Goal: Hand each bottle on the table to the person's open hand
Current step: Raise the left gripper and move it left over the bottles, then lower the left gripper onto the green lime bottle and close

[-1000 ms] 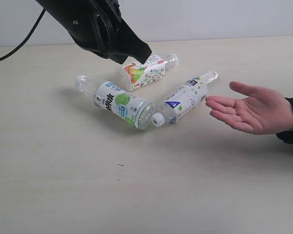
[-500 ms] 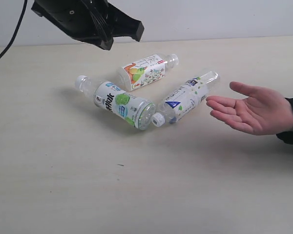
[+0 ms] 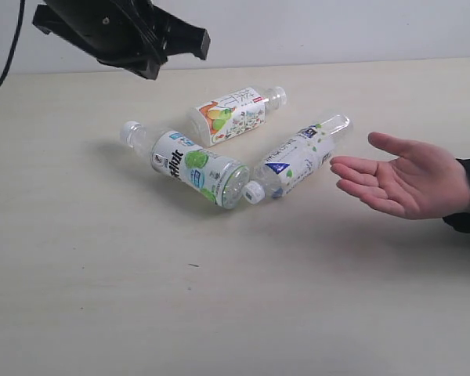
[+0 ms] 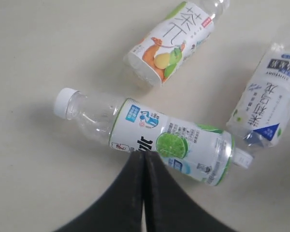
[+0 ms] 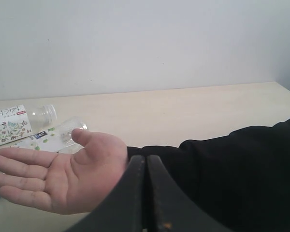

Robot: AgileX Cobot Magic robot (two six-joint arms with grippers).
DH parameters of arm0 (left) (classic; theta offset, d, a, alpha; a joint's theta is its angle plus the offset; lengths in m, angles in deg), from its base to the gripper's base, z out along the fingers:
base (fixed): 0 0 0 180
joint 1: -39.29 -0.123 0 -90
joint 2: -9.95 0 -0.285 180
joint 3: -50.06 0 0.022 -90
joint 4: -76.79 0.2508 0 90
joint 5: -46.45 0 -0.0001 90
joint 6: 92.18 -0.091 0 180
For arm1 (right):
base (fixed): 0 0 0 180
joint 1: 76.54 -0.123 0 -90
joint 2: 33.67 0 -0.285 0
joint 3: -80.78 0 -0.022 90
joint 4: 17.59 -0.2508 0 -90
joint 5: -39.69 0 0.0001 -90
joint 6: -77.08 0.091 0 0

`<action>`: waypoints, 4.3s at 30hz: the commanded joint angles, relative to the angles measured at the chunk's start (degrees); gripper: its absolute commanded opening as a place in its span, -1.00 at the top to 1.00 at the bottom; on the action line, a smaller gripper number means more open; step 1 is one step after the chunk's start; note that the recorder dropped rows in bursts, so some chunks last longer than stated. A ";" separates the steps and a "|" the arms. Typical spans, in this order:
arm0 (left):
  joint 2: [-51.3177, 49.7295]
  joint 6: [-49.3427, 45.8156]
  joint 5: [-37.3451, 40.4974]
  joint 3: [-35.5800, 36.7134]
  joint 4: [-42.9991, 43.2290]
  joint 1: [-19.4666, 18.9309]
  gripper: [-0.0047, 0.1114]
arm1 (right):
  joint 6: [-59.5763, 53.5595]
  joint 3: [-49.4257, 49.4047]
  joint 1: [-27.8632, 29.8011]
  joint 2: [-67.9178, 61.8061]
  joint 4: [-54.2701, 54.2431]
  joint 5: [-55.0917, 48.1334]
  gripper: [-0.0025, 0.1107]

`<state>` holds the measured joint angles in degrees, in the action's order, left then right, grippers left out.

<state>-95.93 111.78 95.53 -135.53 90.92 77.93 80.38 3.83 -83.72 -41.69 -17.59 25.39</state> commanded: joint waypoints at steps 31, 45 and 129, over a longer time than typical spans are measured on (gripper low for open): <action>-15.85 -125.55 20.00 -11.47 -28.91 -11.16 0.92 | -0.24 -0.27 0.19 0.23 0.00 0.32 0.96; -20.42 -126.52 4.71 -12.15 -28.33 -8.85 0.53 | -0.24 -0.27 0.19 0.23 0.00 0.32 0.96; -28.91 -128.49 -4.38 -7.69 -30.90 -8.74 0.02 | -0.24 -0.27 0.19 0.23 0.00 0.32 0.96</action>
<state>-124.89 -16.70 90.92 -143.36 60.83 69.06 80.38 3.83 -83.72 -41.69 -17.59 25.39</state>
